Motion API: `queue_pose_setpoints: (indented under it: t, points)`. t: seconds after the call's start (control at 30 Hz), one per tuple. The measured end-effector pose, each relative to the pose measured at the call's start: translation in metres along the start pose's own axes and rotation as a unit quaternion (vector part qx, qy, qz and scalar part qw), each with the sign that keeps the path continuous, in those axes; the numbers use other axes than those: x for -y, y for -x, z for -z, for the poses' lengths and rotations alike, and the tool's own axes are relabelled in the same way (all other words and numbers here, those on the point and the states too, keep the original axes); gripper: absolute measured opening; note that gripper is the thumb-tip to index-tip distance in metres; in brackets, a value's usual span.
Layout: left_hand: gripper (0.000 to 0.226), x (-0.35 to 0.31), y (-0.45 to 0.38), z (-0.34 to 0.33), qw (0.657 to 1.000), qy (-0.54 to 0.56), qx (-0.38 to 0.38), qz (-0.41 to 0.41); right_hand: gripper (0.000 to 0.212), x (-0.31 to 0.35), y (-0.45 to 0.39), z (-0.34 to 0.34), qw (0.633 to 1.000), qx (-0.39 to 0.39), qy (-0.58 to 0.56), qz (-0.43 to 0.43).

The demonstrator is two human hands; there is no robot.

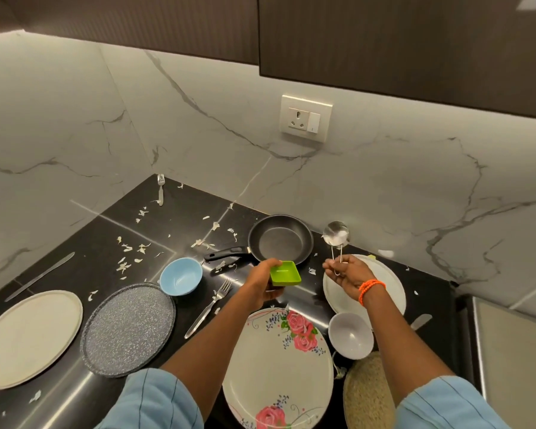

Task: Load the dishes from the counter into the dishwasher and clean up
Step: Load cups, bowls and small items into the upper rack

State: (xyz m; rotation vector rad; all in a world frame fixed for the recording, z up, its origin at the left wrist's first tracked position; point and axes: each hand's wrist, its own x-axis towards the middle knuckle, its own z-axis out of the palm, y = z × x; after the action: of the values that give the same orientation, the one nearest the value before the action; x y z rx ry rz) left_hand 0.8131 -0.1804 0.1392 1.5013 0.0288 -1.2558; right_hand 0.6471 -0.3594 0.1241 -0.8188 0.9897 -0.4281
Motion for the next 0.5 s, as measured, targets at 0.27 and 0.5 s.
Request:
queue_pose_setpoints:
  t: [0.27,0.5]
  points:
    - [0.027,0.001,0.022,-0.016,0.988,0.144,0.059,0.005,0.029,-0.004,0.071,0.005,0.994,0.041,-0.002,0.102]
    - [0.034,0.002,0.062,-0.053,0.965,0.202,0.167,-0.009,0.028,-0.005,0.164,0.006,0.976,0.058,0.128,0.166]
